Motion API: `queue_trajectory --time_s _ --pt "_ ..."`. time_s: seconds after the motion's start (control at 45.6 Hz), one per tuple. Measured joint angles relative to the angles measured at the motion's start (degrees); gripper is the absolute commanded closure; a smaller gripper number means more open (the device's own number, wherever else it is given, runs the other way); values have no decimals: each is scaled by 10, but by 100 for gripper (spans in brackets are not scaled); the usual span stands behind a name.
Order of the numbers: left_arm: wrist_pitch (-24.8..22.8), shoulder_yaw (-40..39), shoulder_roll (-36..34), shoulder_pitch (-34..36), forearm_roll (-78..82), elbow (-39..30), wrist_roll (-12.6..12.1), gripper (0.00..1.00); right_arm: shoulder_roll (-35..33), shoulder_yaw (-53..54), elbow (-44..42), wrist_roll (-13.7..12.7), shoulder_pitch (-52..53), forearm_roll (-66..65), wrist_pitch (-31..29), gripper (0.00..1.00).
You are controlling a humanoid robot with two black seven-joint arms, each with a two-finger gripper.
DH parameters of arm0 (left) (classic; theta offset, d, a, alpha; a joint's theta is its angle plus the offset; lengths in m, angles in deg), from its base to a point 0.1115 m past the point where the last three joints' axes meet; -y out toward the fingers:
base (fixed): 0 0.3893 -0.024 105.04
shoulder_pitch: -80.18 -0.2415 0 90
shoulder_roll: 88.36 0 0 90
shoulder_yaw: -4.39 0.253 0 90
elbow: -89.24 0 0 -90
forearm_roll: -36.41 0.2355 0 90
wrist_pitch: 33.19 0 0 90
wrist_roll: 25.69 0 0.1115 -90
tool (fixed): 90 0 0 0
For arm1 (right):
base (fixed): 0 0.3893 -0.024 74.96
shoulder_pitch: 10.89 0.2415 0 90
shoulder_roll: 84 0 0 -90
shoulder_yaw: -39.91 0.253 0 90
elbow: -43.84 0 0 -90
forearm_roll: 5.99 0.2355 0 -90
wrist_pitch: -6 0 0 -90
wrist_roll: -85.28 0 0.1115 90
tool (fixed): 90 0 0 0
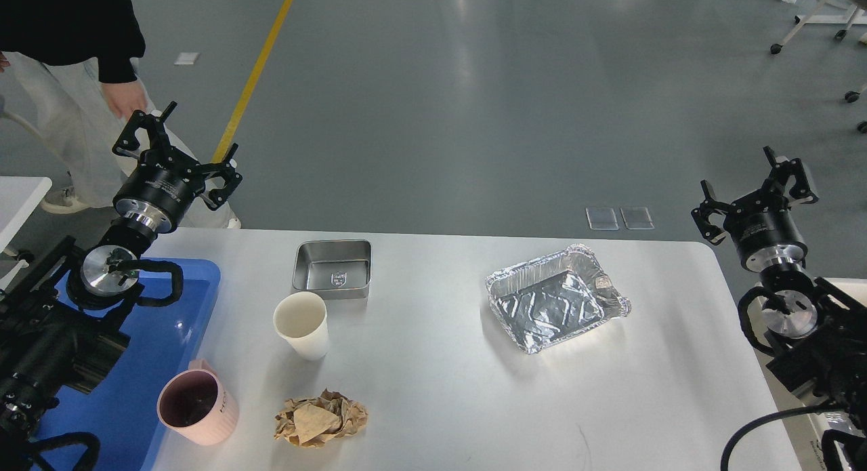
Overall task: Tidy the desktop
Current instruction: 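Lower the left gripper toward the pink mug beside the blue tray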
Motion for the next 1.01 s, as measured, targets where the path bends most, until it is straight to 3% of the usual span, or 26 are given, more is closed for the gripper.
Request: queue_trajectory --time_s 0.351,0.614,0.701,0.767,0.833,0.899,1.008 --pt "-2 2 -2 1 0 -1 -6 1 4 0 1 0 -1 0 0 0" --pt "-46 -4 -8 4 3 -1 4 1 15 -6 1 -2 -4 -10 5 0" --pt "-50 -3 -23 2 10 -1 27 1 13 -7 0 -3 -3 -12 10 0" --pt "-50 1 -32 -5 24 0 56 1 13 -8 0 -3 -2 -14 15 0" --pt "-51 4 -36 -18 43 0 101 1 15 -12 1 -3 1 -25 21 0" --pt "-51 4 -36 -22 47 0 117 1 16 -17 1 -4 4 -31 23 0" --pt "-52 4 -37 -24 49 0 124 1 16 -21 1 -4 7 -35 25 0"
